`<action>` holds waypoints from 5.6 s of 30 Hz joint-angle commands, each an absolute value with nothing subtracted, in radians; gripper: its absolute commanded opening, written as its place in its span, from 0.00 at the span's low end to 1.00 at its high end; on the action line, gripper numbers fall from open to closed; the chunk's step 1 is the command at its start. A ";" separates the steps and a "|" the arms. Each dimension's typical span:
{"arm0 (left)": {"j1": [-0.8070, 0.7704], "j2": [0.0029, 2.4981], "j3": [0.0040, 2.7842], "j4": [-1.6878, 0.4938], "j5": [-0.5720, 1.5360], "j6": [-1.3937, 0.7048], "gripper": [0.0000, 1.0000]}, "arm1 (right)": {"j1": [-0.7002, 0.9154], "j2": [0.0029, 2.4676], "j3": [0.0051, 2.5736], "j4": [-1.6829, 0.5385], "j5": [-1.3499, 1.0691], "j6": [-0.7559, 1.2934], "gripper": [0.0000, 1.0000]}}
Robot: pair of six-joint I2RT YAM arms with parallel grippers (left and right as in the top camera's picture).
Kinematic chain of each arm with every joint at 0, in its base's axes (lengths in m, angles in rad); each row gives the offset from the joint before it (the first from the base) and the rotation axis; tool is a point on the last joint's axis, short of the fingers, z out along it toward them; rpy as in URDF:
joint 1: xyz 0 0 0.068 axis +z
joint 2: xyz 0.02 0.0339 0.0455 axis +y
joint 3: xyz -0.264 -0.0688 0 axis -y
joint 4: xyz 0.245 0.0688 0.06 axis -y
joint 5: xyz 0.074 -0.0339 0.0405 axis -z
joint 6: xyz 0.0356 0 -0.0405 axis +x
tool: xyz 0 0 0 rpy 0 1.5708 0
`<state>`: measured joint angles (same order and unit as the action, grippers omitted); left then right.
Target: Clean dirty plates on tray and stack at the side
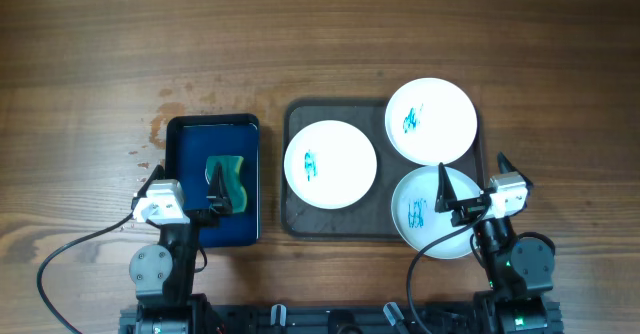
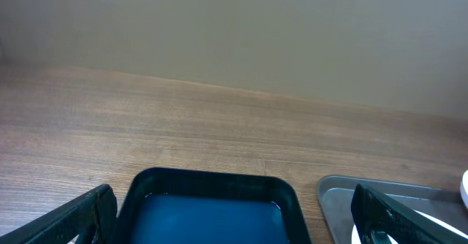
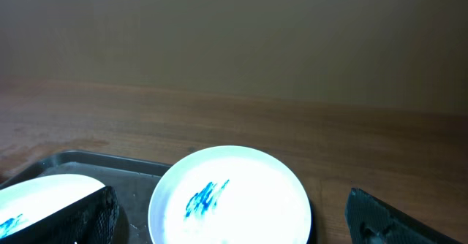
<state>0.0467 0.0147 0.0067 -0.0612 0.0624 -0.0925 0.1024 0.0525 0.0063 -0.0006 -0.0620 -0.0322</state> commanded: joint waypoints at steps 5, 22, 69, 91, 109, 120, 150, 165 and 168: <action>0.041 0.009 0.006 -0.069 0.086 -0.106 1.00 | 0.105 0.056 0.005 0.002 -0.052 -0.051 1.00; 0.041 0.009 0.006 -0.069 0.086 -0.106 1.00 | 0.105 0.056 0.005 0.002 -0.052 -0.051 0.99; 0.041 1.255 1.103 -1.081 0.382 -0.099 1.00 | 0.105 0.056 0.005 0.002 -0.052 -0.051 1.00; 0.044 1.449 1.197 -1.206 0.070 -0.382 0.86 | 0.105 0.056 0.005 0.002 -0.052 -0.051 1.00; 0.043 1.494 1.197 -1.171 0.134 -0.383 1.00 | 0.105 0.076 0.016 0.028 -0.765 0.588 1.00; 0.043 1.494 1.197 -1.141 0.141 -0.383 1.00 | 0.106 1.168 0.784 -0.406 -0.862 0.158 1.00; -0.124 1.560 1.047 -0.926 0.175 -0.060 0.70 | 0.220 1.487 1.236 -0.994 -0.454 0.096 1.00; -0.130 1.671 0.919 -0.825 -0.009 -0.195 0.68 | 0.250 1.487 1.236 -1.044 -0.454 0.055 1.00; -0.097 1.690 0.920 -0.805 -0.009 -0.195 0.41 | 0.250 1.487 1.236 -1.043 -0.454 0.055 1.00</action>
<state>-0.1284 1.6730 0.9310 -0.8219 0.0109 -0.1787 0.2447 1.4971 1.2201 -1.0405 -0.4305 0.0761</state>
